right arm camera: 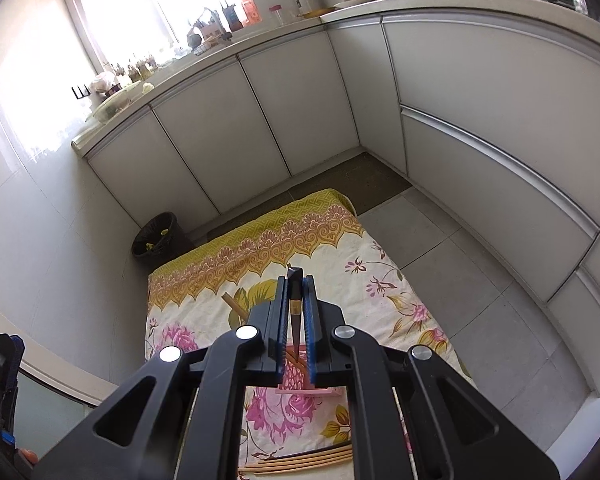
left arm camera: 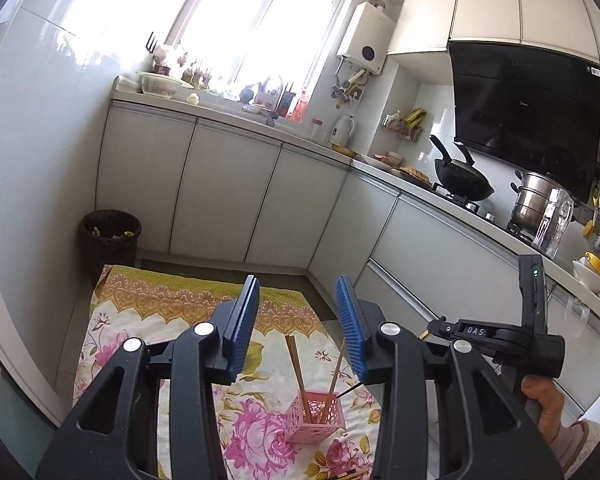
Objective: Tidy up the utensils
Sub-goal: 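Lower both chopsticks into the pink holder and open both grippers, then withdraw both open grippers from the holder back toward the chopstick pile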
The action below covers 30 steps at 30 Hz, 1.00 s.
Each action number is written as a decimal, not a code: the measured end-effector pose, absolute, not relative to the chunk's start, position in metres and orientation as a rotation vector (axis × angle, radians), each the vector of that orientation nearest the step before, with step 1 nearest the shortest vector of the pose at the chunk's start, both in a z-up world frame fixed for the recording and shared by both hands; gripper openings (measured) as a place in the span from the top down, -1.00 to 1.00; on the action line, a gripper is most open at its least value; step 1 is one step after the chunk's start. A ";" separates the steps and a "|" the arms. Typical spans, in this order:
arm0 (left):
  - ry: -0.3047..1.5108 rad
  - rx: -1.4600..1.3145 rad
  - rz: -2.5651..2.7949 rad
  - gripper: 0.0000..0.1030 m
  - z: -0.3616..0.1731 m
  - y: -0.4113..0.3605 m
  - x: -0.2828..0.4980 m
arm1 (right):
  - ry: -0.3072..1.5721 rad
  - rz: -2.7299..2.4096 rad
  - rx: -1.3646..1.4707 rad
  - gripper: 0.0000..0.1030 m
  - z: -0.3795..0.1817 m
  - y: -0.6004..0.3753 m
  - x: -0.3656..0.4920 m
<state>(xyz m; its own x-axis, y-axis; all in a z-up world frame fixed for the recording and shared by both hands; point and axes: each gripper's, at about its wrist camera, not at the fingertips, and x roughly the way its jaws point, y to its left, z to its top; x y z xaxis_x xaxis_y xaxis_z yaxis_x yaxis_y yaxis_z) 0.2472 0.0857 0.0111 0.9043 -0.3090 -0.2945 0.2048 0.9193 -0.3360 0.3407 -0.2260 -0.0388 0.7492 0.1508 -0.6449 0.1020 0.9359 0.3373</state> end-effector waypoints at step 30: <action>0.591 0.000 -0.500 -0.69 -0.036 0.008 0.233 | 0.760 -0.072 0.558 -0.63 -0.098 -0.308 0.198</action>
